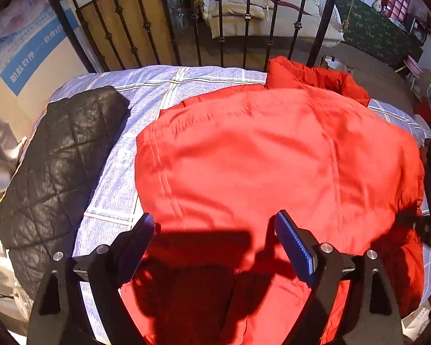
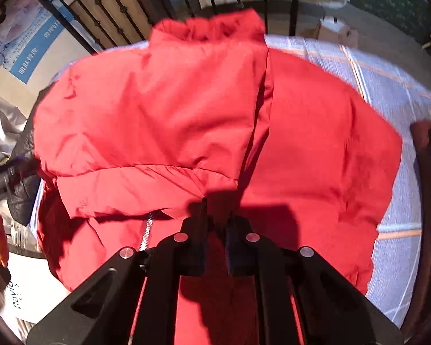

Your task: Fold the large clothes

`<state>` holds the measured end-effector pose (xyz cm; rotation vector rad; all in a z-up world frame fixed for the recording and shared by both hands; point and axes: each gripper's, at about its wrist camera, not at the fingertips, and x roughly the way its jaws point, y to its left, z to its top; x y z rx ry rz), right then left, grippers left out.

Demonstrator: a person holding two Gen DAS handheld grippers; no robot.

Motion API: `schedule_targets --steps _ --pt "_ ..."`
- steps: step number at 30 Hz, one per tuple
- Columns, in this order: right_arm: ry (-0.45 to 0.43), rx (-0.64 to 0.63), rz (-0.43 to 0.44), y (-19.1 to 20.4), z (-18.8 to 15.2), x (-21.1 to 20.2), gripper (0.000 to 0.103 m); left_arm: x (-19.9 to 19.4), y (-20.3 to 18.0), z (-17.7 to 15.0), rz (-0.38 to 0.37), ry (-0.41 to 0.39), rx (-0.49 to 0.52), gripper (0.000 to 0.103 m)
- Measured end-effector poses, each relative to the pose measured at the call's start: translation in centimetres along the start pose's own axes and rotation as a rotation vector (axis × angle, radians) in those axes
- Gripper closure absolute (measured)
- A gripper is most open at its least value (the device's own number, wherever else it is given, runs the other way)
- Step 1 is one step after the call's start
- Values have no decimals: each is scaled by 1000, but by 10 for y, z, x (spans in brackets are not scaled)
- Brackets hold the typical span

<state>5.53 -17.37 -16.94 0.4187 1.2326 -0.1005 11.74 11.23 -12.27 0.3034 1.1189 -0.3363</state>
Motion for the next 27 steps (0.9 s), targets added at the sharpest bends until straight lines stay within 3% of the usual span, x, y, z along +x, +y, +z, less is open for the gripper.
schedule_targets --steps 3,6,8,11,13,15,16,19,24,27 --pt "69 101 42 -14 -8 17 91 24 -12 11 27 25 57 19" --pt "50 166 5 -20 -4 11 66 41 -24 27 65 35 112 19" --pt "-32 138 -67 -17 2 -8 45 50 -23 34 69 40 124 17" --pt "-202 31 -203 2 9 -43 36 66 -21 43 65 73 127 15" --pt "-303 -72 -212 21 12 -61 30 74 -20 46 68 91 133 12" --pt "-354 -171 -168 45 16 -67 22 79 -21 48 73 105 144 12" --pt "-357 -207 -142 53 17 -65 16 80 -22 49 76 109 148 12" --pt "-265 -257 -58 74 28 -29 16 86 -25 51 87 125 167 11" --pt "-121 -169 -157 52 50 35 16 95 -24 51 90 142 187 5" --pt "-86 -120 -153 41 56 53 16 104 -23 52 85 163 194 5"
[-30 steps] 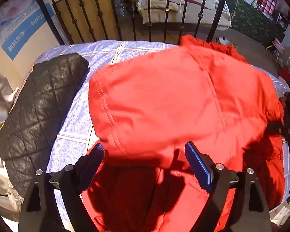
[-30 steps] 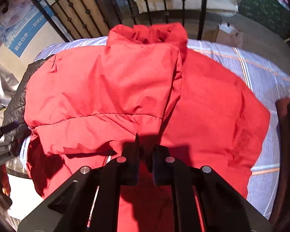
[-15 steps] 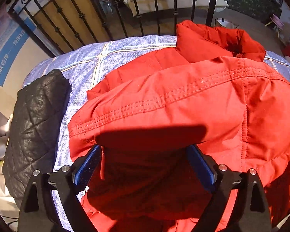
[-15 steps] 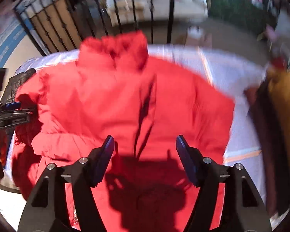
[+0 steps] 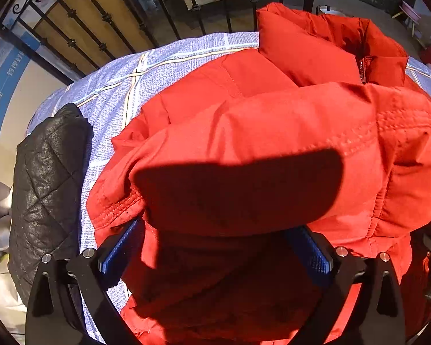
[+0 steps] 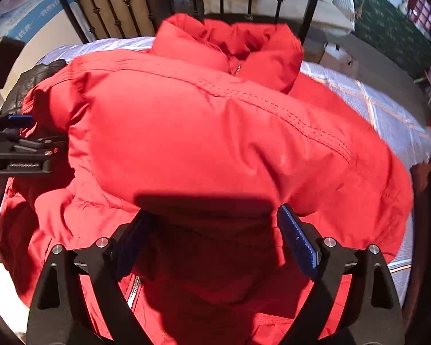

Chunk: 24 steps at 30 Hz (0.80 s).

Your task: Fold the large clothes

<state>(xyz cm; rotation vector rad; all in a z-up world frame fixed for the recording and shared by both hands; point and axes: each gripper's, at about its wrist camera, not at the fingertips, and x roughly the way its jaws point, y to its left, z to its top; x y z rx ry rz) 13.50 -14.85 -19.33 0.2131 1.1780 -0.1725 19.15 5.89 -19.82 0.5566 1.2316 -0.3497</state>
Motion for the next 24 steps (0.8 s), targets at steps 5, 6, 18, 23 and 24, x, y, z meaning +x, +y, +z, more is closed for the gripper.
schedule_targets --steps 5,6,18,23,24 --pt "17 -38 -50 6 2 19 7 15 -1 8 -8 39 -19 5" --pt "26 -29 -53 5 2 22 6 19 -1 9 -12 47 -24 5" --pt "138 -25 -67 -5 16 60 5 42 -6 17 -2 111 -13 5" --pt "179 -15 -82 -4 24 68 5 46 -7 19 0 134 -12 5" --pt "188 -9 -82 -4 25 67 5 46 -8 19 1 131 -12 5"
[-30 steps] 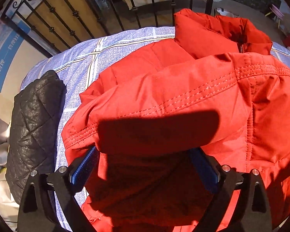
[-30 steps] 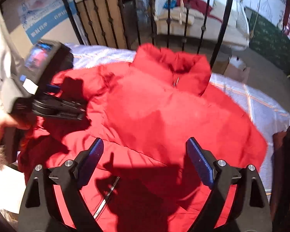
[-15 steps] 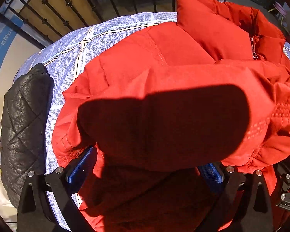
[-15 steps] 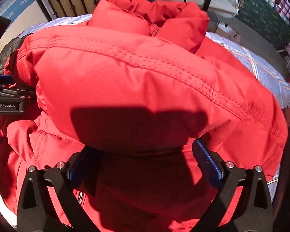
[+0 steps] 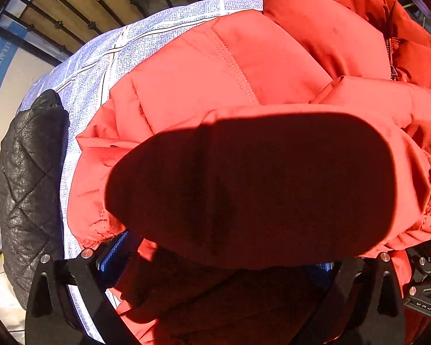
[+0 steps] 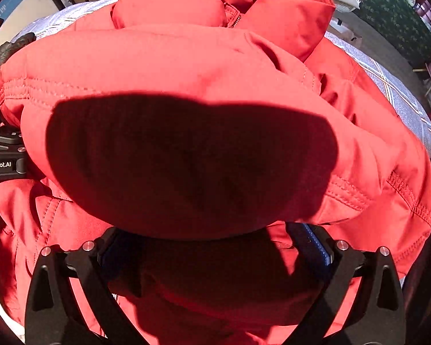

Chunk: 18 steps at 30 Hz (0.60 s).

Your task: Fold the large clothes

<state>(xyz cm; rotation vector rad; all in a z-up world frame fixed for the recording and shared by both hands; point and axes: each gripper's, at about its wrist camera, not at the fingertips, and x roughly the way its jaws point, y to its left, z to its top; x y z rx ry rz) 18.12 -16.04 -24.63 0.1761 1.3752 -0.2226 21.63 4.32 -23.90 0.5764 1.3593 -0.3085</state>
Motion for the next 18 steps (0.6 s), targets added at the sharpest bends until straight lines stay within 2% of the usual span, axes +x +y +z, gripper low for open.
schedule_targets --steps 3,4,8,10,13,18 --pt "14 18 24 -4 2 -7 5 -4 0 -2 3 -13 4 5" --pt "-5 40 37 -7 1 -14 5 -6 0 -3 5 -15 2 5" --pt "-157 125 68 -21 -13 -54 5 -16 2 -10 31 -47 -25 5" --pt "-199 135 88 -24 -20 -70 5 -23 2 -16 48 -70 -35 6" --pt "-210 107 89 -22 -28 -83 5 -35 0 -27 63 -104 -38 6" --pt "-219 94 113 -24 -46 -93 5 -57 -1 -50 17 -139 -72 6"
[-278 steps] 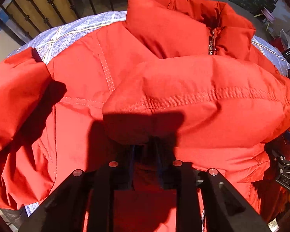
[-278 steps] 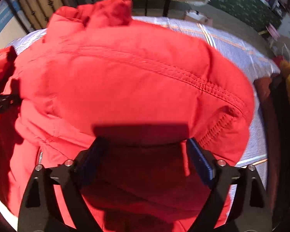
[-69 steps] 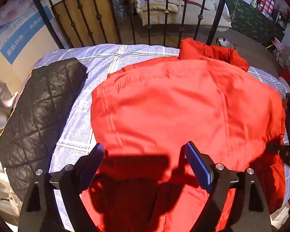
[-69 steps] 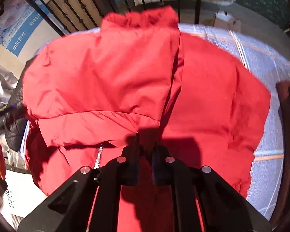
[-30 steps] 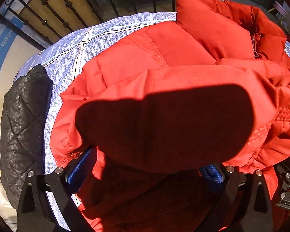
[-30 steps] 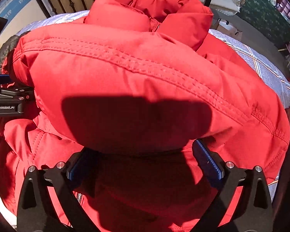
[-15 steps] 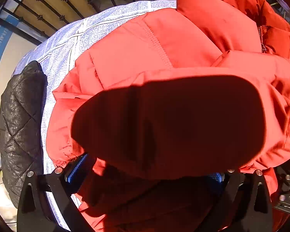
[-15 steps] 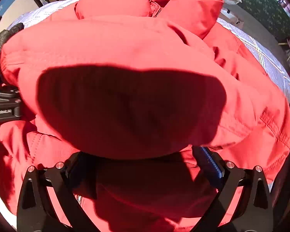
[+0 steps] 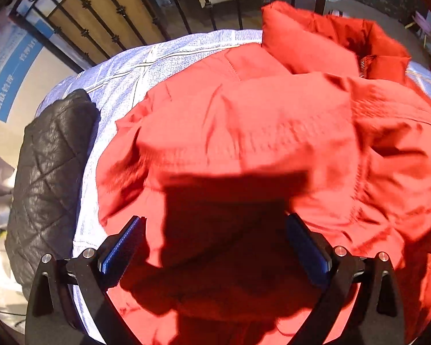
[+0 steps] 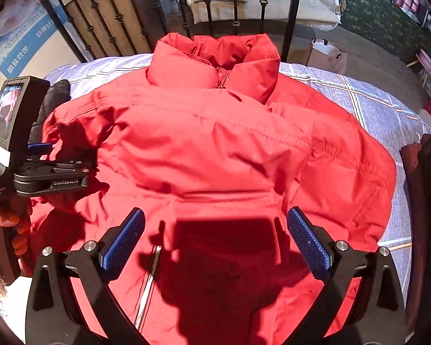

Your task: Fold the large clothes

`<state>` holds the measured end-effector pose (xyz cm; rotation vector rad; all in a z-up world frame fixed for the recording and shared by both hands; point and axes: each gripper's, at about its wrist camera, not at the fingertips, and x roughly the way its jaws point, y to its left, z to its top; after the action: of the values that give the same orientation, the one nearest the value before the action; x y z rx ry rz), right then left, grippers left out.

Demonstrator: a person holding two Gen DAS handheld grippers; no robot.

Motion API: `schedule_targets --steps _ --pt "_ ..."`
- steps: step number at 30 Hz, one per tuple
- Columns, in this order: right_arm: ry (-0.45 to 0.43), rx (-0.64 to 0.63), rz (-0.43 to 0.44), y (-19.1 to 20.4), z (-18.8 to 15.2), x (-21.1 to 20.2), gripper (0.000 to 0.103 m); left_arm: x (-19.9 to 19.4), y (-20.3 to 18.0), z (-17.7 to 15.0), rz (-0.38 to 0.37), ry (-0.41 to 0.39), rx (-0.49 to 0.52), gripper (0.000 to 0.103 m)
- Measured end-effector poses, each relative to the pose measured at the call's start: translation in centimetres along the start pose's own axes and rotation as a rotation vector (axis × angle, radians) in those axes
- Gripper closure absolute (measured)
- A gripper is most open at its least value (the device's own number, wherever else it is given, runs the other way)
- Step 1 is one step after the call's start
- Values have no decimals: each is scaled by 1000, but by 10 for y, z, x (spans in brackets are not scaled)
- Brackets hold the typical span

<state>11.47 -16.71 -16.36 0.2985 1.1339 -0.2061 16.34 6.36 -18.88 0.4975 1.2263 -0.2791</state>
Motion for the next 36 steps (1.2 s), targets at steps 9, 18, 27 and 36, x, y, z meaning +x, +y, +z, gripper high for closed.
schedule_targets --steps 9,18,27,36 --pt "42 8 65 4 -39 -17 5 -33 15 -44 -95 -2 -96 6" --pt "113 92 88 -49 -74 -17 5 -29 62 -82 -92 26 -158 6" --pt "208 330 85 -148 -132 -21 5 -24 109 -120 -140 57 -270 6" --pt "252 624 236 -218 -181 -22 5 -1 128 -155 -264 129 -330 6"
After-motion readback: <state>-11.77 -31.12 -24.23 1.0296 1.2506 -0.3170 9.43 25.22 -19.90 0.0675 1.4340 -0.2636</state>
